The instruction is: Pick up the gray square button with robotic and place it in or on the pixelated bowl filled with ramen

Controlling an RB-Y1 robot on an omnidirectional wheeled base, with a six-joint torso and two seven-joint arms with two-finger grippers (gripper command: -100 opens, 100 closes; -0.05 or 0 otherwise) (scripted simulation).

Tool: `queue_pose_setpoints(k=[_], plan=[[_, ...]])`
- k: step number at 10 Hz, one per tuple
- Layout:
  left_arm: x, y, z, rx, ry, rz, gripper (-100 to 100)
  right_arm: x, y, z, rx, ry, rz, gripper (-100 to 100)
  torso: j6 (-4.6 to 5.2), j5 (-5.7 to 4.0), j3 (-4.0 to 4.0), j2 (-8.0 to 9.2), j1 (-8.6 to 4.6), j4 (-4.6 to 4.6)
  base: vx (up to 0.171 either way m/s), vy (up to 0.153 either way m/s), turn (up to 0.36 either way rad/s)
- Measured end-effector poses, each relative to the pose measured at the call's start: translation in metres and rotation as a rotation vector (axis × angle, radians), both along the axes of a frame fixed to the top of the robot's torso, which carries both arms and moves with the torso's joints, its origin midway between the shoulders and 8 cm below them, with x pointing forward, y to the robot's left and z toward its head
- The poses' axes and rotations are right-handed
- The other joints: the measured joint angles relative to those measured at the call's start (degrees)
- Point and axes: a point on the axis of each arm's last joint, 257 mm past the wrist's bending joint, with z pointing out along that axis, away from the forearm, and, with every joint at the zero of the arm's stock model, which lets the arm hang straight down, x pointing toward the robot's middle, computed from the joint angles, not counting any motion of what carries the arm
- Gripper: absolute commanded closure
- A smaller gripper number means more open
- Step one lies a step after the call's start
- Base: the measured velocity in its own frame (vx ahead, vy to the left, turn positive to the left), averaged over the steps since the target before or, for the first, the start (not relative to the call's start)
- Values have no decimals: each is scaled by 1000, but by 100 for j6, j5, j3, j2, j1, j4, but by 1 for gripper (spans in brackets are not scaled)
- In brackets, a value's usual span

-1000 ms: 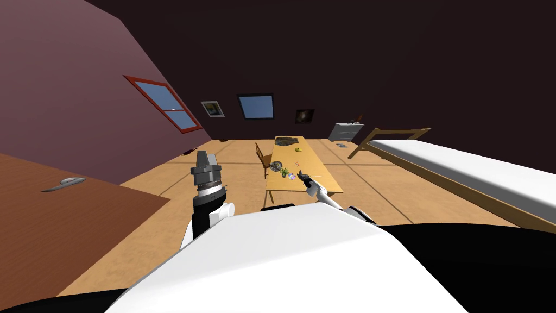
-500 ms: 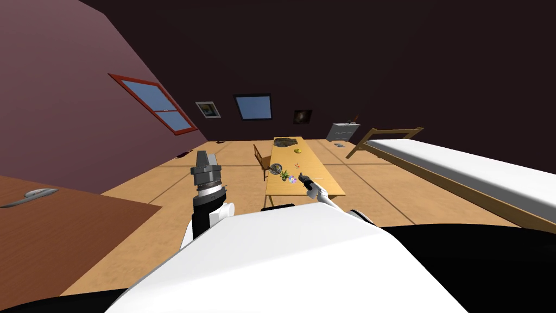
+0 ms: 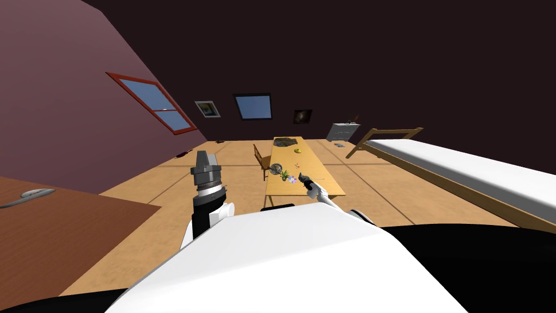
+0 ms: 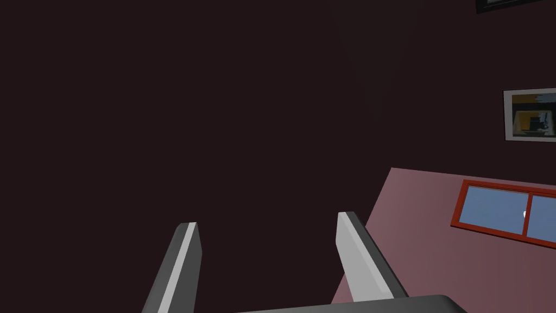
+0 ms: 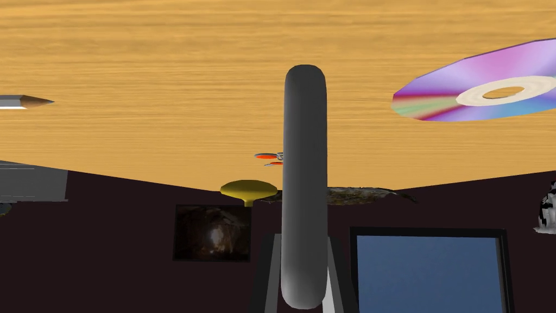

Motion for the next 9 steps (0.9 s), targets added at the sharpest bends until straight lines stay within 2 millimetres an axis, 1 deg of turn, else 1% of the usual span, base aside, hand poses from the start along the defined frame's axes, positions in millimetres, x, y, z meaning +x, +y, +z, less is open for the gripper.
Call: queue_pose_setpoints(k=[2,3,4,5,7,9], plan=[[0,0,0,0,0,0,0,9,-2,6,0,-4,-14,100,-4,-8,27,54,-9,5,-174,-34,92],[0,0,0,0,0,0,0,13,-2,9,1,-3,-20,100,-1,-8,32,61,-16,8,-71,-22,9],[0,0,0,0,0,0,0,12,-3,8,1,0,-24,0,-2,-7,20,36,-12,6,-14,-4,-7],[0,0,0,0,0,0,0,12,-3,8,1,0,-24,100,-4,-6,8,15,-6,2,-24,6,61],[0,0,0,0,0,0,0,32,-4,24,-14,-26,-29,100,-13,-3,4,1,9,7,-11,16,64],[0,0,0,0,0,0,0,44,-4,37,-18,-44,-32,100,-9,1,4,0,11,7,-5,20,48]])
